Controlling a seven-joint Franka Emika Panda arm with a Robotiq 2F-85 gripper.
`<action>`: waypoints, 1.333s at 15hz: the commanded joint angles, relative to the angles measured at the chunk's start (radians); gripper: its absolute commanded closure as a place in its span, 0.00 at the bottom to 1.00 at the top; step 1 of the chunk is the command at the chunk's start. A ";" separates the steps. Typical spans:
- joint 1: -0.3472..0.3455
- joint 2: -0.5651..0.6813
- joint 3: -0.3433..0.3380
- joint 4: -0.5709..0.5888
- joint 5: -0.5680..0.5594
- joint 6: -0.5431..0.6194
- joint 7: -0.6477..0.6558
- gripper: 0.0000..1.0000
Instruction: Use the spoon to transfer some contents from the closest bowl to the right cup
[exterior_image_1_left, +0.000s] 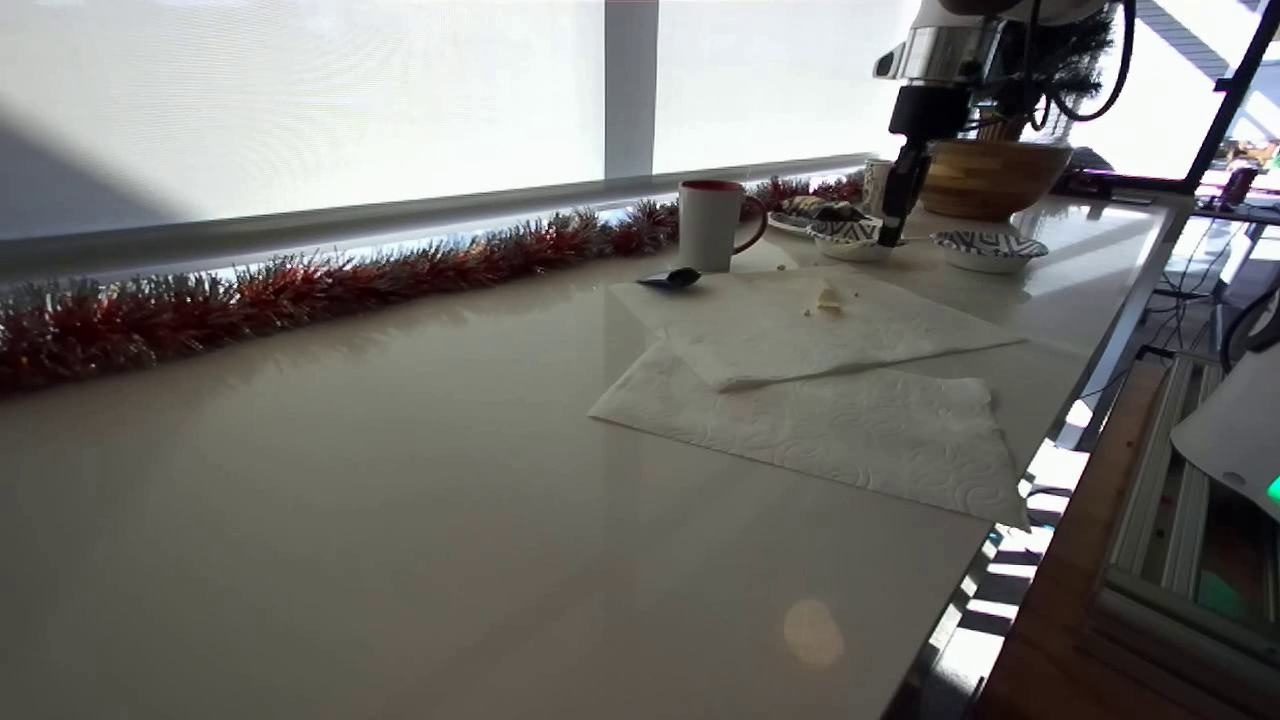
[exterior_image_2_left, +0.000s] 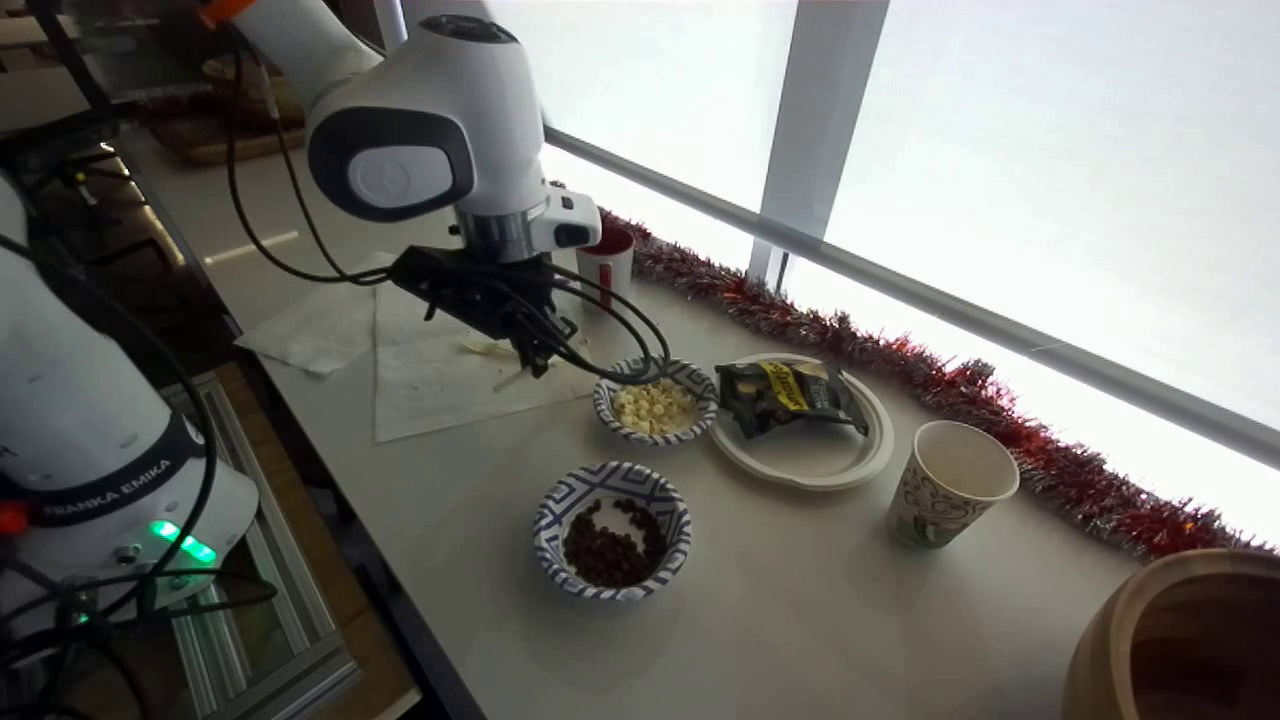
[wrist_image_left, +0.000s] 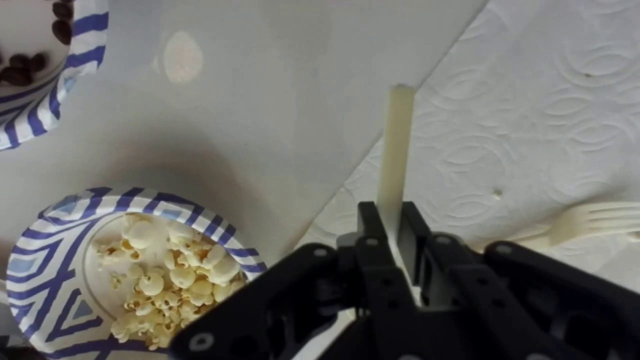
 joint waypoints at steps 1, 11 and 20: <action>-0.014 0.115 0.031 0.000 0.101 0.136 -0.015 0.97; -0.108 -0.123 0.131 0.035 -0.299 -0.365 0.232 0.19; -0.086 -0.370 0.175 0.189 -0.222 -0.690 0.295 0.00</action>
